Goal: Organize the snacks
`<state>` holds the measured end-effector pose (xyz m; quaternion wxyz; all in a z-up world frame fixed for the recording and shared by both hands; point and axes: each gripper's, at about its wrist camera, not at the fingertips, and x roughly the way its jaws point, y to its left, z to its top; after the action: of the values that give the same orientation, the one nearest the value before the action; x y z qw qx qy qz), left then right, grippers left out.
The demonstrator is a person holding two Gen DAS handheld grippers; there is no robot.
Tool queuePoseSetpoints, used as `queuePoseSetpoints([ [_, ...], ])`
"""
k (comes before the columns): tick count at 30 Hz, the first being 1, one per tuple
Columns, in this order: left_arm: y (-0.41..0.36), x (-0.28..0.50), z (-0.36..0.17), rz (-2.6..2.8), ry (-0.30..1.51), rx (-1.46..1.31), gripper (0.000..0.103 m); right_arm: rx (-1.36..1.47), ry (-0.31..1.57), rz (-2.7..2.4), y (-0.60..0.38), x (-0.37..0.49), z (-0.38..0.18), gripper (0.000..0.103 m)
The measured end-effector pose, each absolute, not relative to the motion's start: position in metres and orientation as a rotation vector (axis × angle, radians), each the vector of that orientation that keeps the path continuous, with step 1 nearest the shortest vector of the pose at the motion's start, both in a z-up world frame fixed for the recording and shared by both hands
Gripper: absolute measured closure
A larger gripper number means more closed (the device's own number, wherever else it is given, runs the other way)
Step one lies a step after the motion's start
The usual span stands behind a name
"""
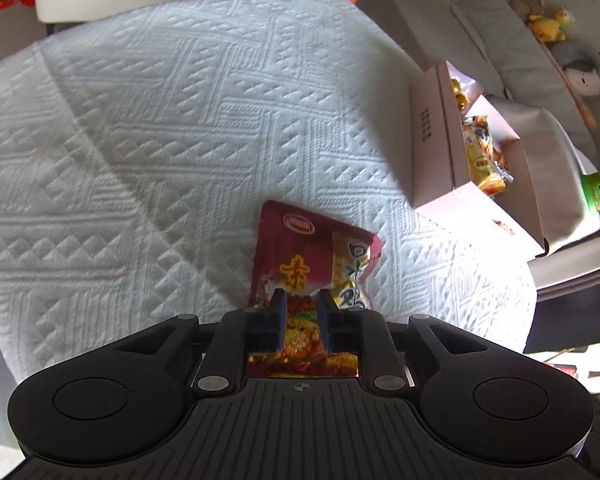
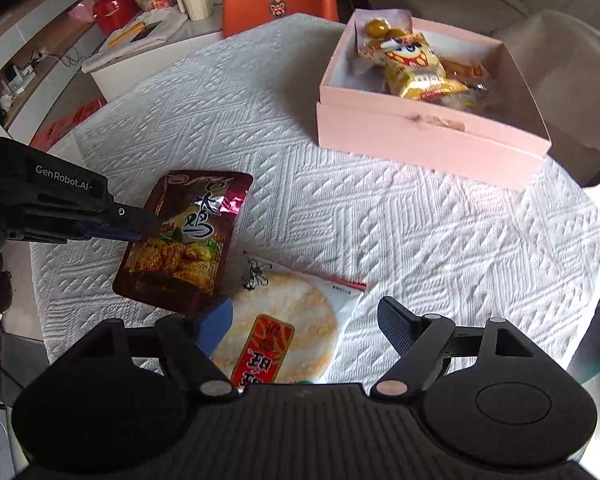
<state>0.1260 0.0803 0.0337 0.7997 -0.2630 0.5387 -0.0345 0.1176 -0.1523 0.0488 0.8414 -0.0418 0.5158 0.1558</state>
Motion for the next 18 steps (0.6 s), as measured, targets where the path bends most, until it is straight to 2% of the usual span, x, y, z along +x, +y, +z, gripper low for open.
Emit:
queuePoseSetpoints([
  [3, 0.086, 0.128, 0.032, -0.103, 1.141, -0.57, 0.082, -0.087, 1.075, 0.394, -0.139, 0.136, 0.046, 0.024],
  [5, 0.093, 0.129, 0.028, -0.105, 1.142, -0.571, 0.081, -0.102, 1.066, 0.42, -0.123, 0.146, 0.043, 0.032],
  [7, 0.103, 0.128, 0.028, -0.059, 1.148, -0.575, 0.081, -0.141, 1.079, 0.437, -0.109, 0.155, 0.037, 0.048],
  [8, 0.106, 0.127, 0.031, -0.055, 1.138, -0.574, 0.081, -0.16, 1.096, 0.423, -0.106, 0.159, 0.034, 0.051],
  [11, 0.097, 0.122, 0.044, -0.133, 1.123, -0.558, 0.081, -0.117, 1.093, 0.402, -0.124, 0.156, 0.043, 0.049],
  [13, 0.069, 0.116, 0.048, -0.207, 1.144, -0.536, 0.08, -0.12, 1.105, 0.366, -0.145, 0.144, 0.045, 0.036],
  [18, -0.026, 0.09, 0.047, -0.268, 1.157, -0.358, 0.08, -0.139, 1.123, 0.219, -0.201, 0.12, 0.037, 0.035],
])
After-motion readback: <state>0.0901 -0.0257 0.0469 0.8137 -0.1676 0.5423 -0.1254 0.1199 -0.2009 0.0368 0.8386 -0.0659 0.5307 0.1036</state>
